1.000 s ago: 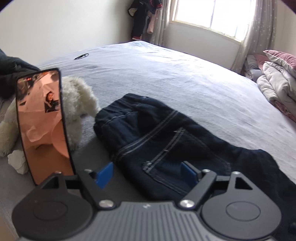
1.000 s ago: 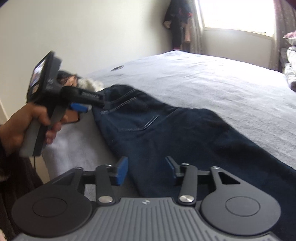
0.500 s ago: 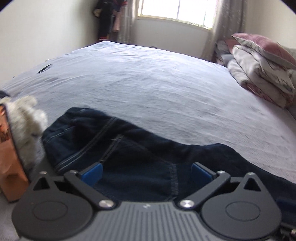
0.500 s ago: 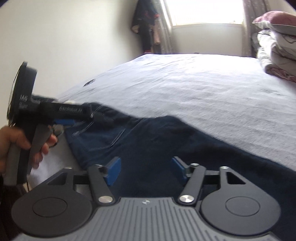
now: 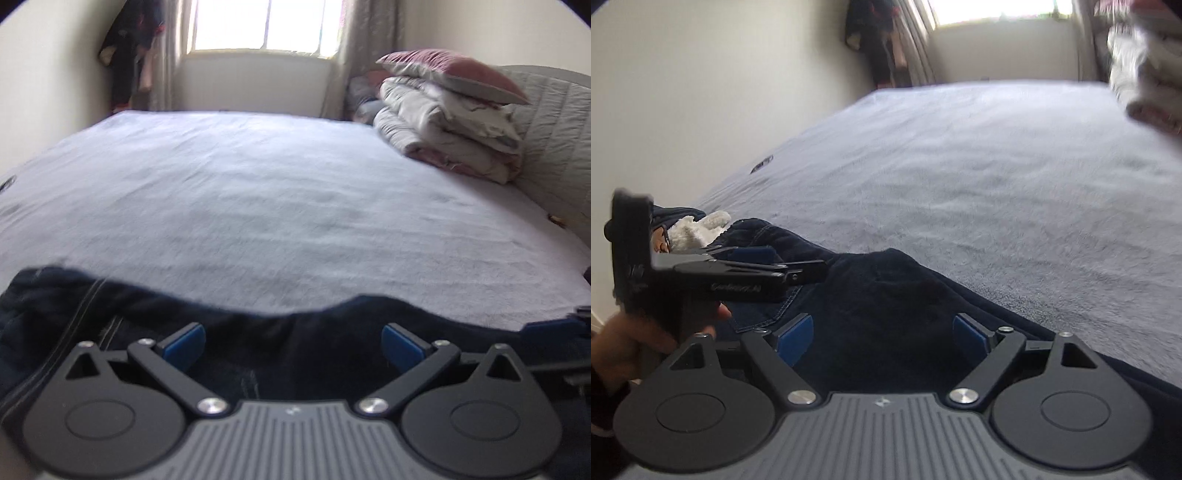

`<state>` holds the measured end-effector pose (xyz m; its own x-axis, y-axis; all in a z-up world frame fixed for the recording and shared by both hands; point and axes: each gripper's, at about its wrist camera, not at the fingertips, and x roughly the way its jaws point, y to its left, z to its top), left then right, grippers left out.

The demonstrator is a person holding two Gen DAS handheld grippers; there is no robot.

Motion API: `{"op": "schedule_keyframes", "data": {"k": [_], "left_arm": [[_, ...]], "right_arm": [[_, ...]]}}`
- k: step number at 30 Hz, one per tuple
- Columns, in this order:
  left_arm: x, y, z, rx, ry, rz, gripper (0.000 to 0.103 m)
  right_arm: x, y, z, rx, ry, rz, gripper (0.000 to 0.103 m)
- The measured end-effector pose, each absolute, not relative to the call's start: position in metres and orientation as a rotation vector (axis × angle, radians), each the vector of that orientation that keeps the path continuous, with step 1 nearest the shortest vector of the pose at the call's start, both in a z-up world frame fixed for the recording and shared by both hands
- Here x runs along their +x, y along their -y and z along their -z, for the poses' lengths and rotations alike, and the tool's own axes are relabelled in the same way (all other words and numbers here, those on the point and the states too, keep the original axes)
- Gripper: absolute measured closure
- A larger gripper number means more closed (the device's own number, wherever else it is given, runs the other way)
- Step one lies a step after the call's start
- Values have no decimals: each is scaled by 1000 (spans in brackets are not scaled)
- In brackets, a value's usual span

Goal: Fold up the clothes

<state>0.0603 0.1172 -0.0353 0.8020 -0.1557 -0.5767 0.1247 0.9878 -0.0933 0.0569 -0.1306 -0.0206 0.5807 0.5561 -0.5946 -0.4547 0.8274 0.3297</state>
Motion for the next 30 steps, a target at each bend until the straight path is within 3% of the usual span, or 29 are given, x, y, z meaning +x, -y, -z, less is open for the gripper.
{"op": "schedule_keyframes", "data": {"k": [5, 10, 14, 23, 30], "left_arm": [[68, -125, 45, -77, -554, 182, 0], [78, -125, 74, -46, -669, 204, 0], [77, -116, 78, 31, -657, 202, 0], [79, -117, 78, 16, -663, 197, 0], [78, -117, 79, 13, -663, 193, 0]], "right_arm": [[104, 144, 23, 311, -821, -663, 24], [149, 136, 30, 360, -927, -736, 35], [182, 133, 48, 428, -1070, -748, 43], [207, 118, 62, 503, -1216, -825, 43], [219, 103, 69, 630, -1226, -896, 45]]}}
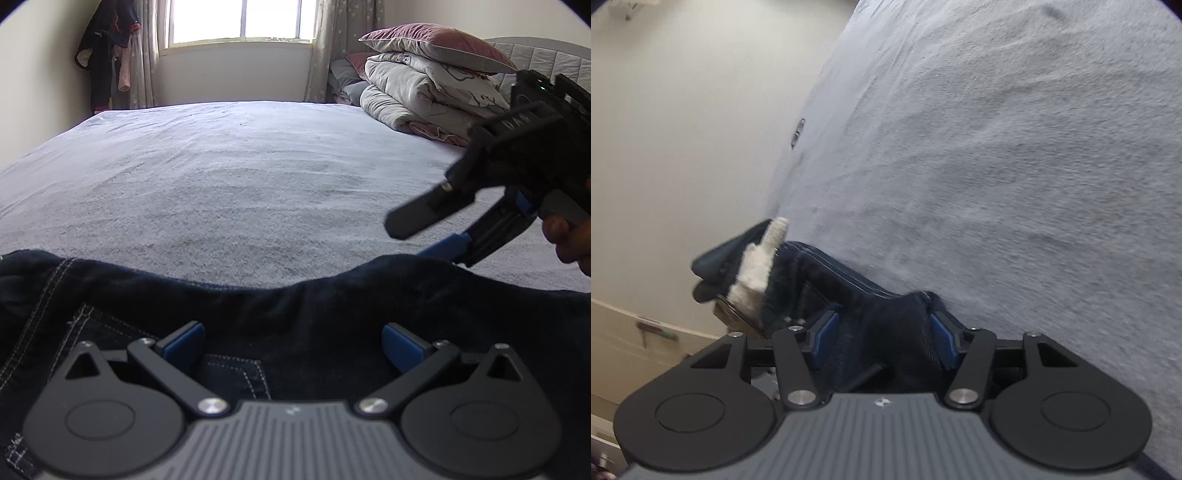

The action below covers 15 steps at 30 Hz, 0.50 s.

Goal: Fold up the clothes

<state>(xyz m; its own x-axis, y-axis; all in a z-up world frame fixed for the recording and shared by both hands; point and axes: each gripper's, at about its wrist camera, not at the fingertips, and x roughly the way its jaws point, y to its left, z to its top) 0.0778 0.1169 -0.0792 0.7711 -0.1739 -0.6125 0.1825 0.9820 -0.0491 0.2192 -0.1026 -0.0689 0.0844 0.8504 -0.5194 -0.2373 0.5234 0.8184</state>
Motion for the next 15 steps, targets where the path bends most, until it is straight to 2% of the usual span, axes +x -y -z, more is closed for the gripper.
{"op": "schedule_keyframes", "data": {"k": [3, 7, 15], "left_arm": [[78, -117, 80, 13, -662, 192, 0], [79, -116, 80, 16, -667, 188, 0], [82, -115, 80, 5, -680, 172, 0]], "right_arm": [[223, 103, 67, 624, -1215, -905, 45], [222, 113, 73, 610, -1249, -891, 51], [217, 132, 88, 697, -1238, -903, 51]]}}
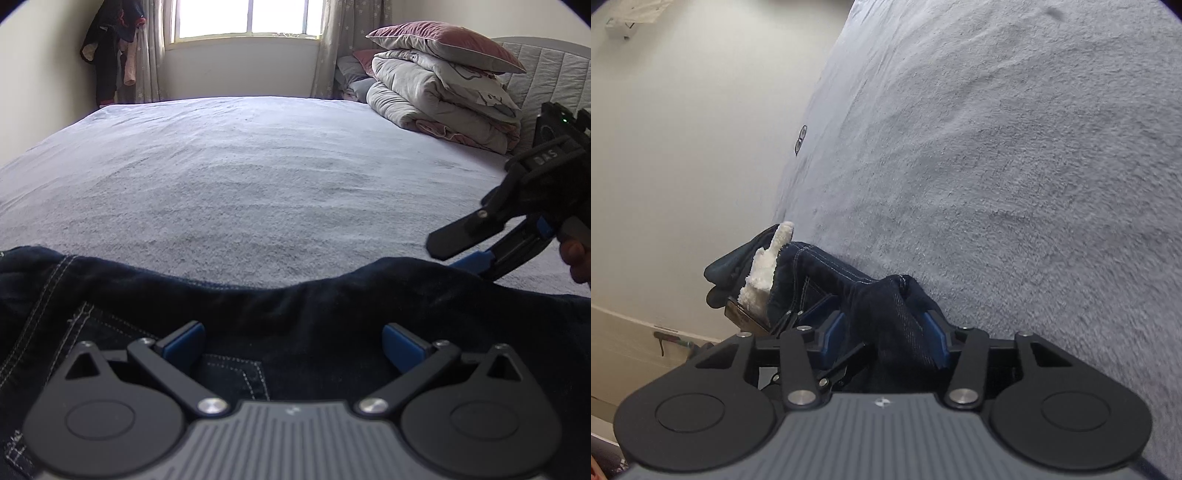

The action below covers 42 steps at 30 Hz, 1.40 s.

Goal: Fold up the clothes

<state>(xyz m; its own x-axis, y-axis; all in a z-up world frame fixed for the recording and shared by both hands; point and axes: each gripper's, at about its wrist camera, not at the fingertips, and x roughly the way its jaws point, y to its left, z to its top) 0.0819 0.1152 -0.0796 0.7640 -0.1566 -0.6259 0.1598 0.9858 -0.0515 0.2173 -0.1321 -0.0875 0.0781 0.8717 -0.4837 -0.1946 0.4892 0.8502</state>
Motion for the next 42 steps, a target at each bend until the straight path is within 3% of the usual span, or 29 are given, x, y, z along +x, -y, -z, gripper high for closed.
{"op": "schedule_keyframes", "data": {"k": [7, 9, 10, 13, 25, 35, 42], "left_arm": [[82, -115, 80, 5, -681, 168, 0], [82, -115, 80, 4, -683, 166, 0], [82, -115, 80, 4, -683, 165, 0], [83, -115, 80, 1, -682, 167, 0], [83, -114, 84, 16, -673, 172, 0], [83, -113, 82, 20, -677, 164, 0], [81, -109, 84, 41, -667, 152, 0]], "right_arm": [[226, 94, 98, 745, -1190, -896, 51], [225, 93, 101, 768, -1176, -828, 62], [223, 94, 101, 757, -1164, -778, 88], [211, 104, 96, 778, -1089, -720, 93], [195, 109, 60, 572, -915, -572, 89], [104, 88, 36, 106, -744, -500, 65], [82, 83, 66, 66, -738, -477, 61]]}}
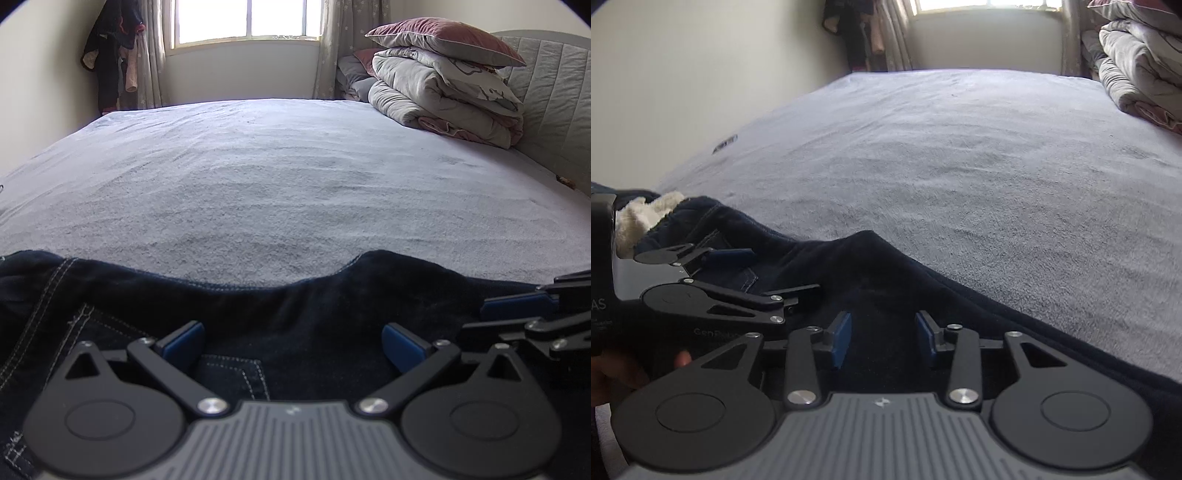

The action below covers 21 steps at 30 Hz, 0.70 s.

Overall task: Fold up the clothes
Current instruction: 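Release the jeans and press them flat with both grippers open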

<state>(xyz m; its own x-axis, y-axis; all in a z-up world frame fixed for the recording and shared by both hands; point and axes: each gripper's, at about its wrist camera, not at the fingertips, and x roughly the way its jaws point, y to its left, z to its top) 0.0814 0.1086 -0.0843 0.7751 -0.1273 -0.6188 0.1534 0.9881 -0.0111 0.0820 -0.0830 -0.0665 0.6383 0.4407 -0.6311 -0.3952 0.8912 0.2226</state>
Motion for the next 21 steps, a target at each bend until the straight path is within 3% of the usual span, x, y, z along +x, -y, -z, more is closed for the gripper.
{"op": "schedule_keyframes", "data": {"k": [8, 21], "left_arm": [[82, -109, 84, 41, -672, 151, 0], [84, -109, 84, 42, -676, 151, 0]], "right_arm": [[77, 79, 68, 3, -686, -431, 55], [63, 117, 60, -81, -746, -296, 54]]}}
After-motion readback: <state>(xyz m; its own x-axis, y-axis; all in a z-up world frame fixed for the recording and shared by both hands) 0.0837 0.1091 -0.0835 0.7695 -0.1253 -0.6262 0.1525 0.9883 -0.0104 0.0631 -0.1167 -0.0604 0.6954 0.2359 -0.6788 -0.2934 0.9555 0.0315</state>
